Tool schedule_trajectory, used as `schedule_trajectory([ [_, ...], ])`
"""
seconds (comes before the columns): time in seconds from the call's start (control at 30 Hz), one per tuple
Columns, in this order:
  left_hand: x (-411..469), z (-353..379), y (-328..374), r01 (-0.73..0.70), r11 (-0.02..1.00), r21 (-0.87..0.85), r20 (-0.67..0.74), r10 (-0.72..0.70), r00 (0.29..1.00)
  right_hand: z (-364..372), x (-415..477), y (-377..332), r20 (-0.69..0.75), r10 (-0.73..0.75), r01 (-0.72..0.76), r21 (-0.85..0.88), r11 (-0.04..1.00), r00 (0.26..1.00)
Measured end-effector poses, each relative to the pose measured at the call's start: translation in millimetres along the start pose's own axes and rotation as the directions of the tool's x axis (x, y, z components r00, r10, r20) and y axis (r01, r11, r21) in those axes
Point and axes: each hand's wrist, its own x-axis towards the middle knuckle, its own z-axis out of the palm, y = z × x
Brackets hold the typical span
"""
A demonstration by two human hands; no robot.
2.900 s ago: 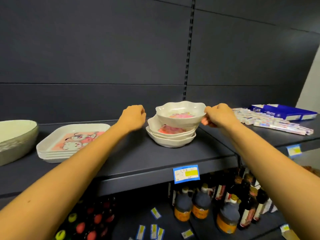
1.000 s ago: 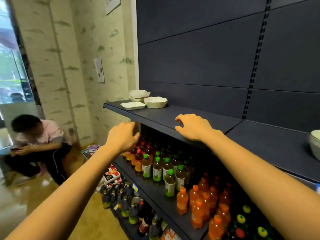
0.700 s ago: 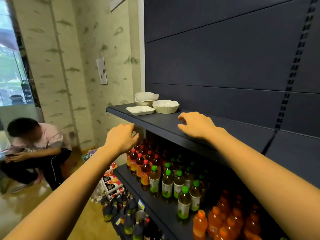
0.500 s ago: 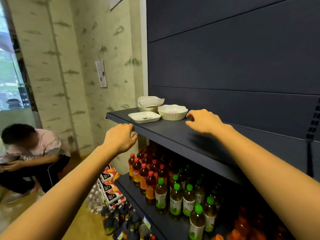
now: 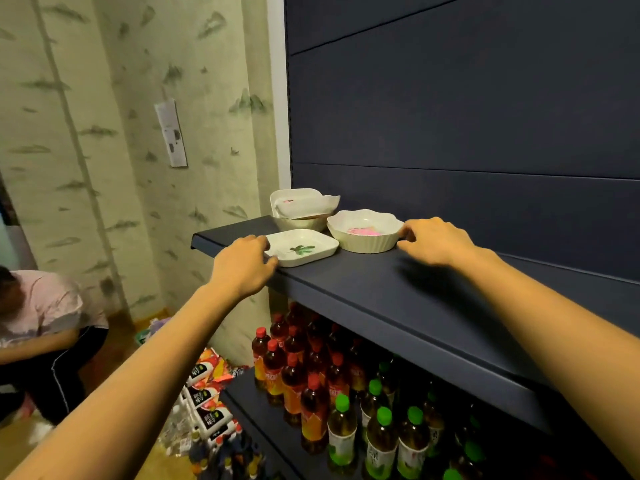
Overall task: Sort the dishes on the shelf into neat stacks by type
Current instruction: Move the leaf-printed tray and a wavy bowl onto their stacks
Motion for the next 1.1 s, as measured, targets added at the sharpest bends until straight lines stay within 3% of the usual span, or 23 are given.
schedule_trajectory([
  [0.27, 87.4, 29.1, -38.6, -0.065, 0.998, 0.013, 0.068, 0.064, 0.996, 21.8, 59.8, -15.6, -0.093, 0.323, -0.315, 0.090, 0.945, 0.942],
  [0.57, 149.7, 71.5, -83.6, -0.115, 0.991, -0.062, 0.220, 0.126, 0.967, 46.4, 115.6, -30.3, 0.025, 0.580, -0.581, 0.068, 0.811, 0.814],
  [0.8, 173.4, 86.2, -93.8, -0.129, 0.972, -0.197, 0.263, 0.179, 0.948, 35.6, 137.5, -28.4, 0.048, 0.633, -0.632, -0.041, 0.774, 0.773],
  [0.93, 184.8, 87.3, -94.1, -0.135, 0.954, -0.267, 0.346, 0.225, 0.911, 29.4, 143.4, -33.3, -0.067, 0.614, -0.616, -0.163, 0.771, 0.786],
  [1.1, 194.0, 91.8, -92.5, -0.111, 0.891, -0.440, 0.450, 0.326, 0.831, 15.4, 142.1, -36.9, -0.177, 0.613, -0.634, -0.100, 0.767, 0.770],
])
